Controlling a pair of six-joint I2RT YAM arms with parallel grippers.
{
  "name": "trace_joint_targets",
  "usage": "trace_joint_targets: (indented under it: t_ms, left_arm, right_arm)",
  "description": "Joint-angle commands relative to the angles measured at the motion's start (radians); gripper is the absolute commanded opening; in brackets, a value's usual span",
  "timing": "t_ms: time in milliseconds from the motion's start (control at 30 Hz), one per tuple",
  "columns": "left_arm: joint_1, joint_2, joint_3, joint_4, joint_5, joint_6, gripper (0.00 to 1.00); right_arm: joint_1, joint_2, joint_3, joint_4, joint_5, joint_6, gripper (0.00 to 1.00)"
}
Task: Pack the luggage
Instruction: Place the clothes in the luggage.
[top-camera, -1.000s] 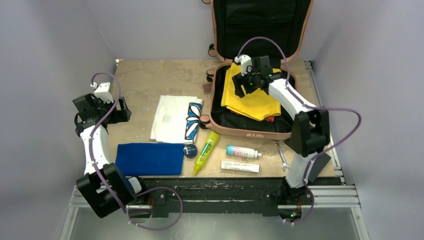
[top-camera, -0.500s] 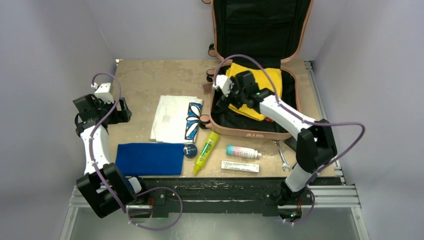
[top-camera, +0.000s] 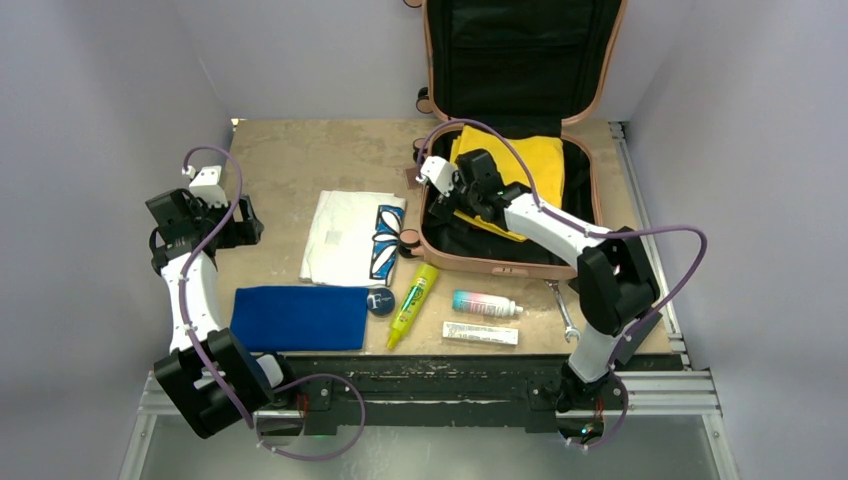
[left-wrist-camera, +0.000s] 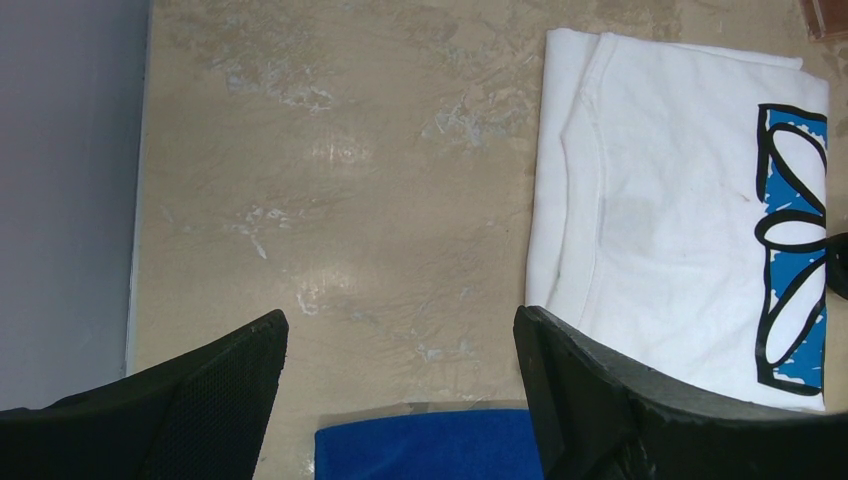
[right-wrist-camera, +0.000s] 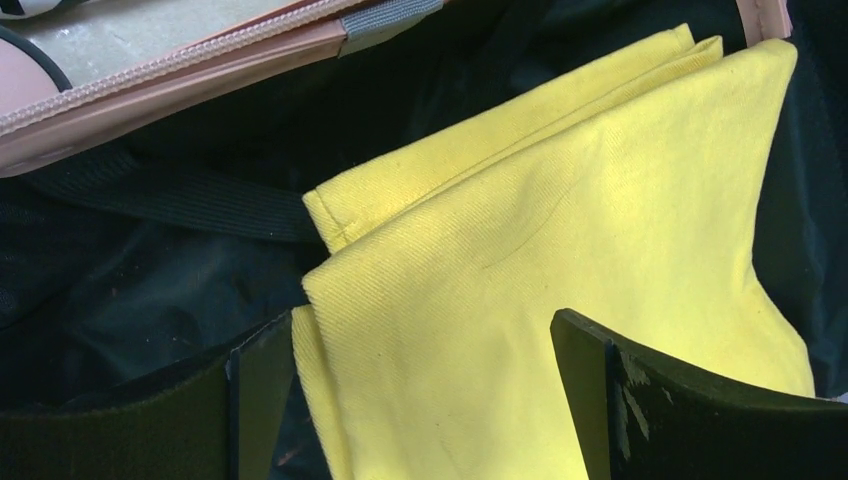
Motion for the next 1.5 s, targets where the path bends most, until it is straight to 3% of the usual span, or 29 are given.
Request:
trace_joint_targets:
  t_ms: [0,333,500,733,967,1133,1267,1367,1467]
  left_arm:
    - [0.009,-0.011,0.002,0.024,0.023,0.003,0.83]
    - [0.01,-0.009,0.001,0.025,0.018,0.006,0.83]
    - [0.01,-0.004,-0.006,0.03,0.018,0.007,0.83]
    - [0.008,-0.003,-0.013,0.034,0.017,0.008,0.83]
    - [0.009,0.001,-0.023,0.04,0.017,0.01,0.83]
    - [0.009,-0.004,-0.023,0.04,0.015,0.013,0.83]
    - [0.009,-0.006,-0.023,0.039,0.015,0.013,0.83]
    - [0.009,-0.007,-0.021,0.037,0.016,0.013,0.83]
    - [0.009,-0.01,-0.023,0.036,0.015,0.013,0.83]
  right_arm:
    - [0.009,0.0,-0.015,0.063,0.065,-0.029,0.99]
    - [0.016,0.056,0.016,0.063,0.09,-0.041,0.99]
    - [0.02,0.082,0.023,0.076,0.114,-0.048,0.93]
    - [0.023,0.031,-0.014,0.162,0.122,-0.028,0.68]
    - [0.02,-0.065,-0.11,0.261,0.086,0.018,0.21]
    - [0.016,-0.135,-0.187,0.344,0.113,0.025,0.12]
    - [-0.008,-0.207,-0.215,0.378,0.127,0.025,0.12]
    - [-0.043,-0.253,-0.229,0.411,0.142,0.066,0.0]
    - [-0.09,-0.284,-0.237,0.424,0.145,0.092,0.0]
